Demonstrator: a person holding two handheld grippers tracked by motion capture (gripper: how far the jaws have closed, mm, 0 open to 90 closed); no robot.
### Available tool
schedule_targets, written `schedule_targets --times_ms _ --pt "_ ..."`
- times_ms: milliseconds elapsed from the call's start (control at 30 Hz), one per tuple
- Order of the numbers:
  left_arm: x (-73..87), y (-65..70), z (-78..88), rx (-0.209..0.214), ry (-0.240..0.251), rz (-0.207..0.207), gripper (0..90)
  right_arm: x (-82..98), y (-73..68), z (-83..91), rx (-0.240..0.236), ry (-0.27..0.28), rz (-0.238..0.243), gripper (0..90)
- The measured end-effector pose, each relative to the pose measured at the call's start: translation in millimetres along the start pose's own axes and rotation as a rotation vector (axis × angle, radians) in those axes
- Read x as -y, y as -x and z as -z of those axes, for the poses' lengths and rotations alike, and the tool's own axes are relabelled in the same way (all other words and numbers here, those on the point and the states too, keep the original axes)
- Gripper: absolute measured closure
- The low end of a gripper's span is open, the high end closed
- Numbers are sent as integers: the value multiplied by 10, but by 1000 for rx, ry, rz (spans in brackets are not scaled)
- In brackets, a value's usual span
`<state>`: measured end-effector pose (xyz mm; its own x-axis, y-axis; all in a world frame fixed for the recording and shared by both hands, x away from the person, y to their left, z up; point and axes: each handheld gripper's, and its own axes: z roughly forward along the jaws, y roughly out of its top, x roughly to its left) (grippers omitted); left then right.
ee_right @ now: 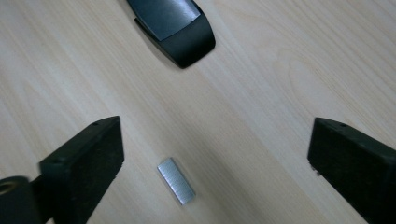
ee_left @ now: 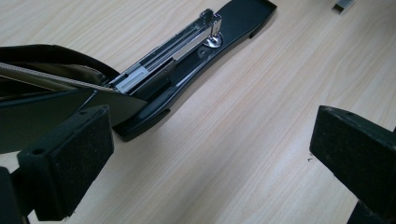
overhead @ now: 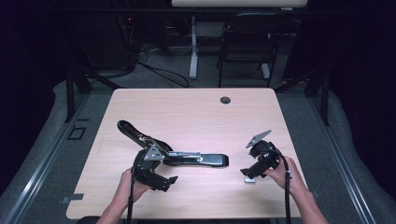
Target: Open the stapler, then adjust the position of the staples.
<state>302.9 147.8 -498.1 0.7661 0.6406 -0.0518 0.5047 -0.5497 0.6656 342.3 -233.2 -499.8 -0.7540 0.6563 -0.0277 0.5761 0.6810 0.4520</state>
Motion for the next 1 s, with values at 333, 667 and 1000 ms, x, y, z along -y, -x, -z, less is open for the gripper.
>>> schedule_targets --times_ms 333,667,1000 --pt "-7 -16 -21 4 7 3 0 97 -2 -131 -84 -29 30 253" --pt "-20 -11 -27 9 1 -13 0 88 -71 -221 -106 -106 100 490" --pt "-15 -39 -30 12 -4 -13 0 87 -133 -341 -109 -173 153 615"
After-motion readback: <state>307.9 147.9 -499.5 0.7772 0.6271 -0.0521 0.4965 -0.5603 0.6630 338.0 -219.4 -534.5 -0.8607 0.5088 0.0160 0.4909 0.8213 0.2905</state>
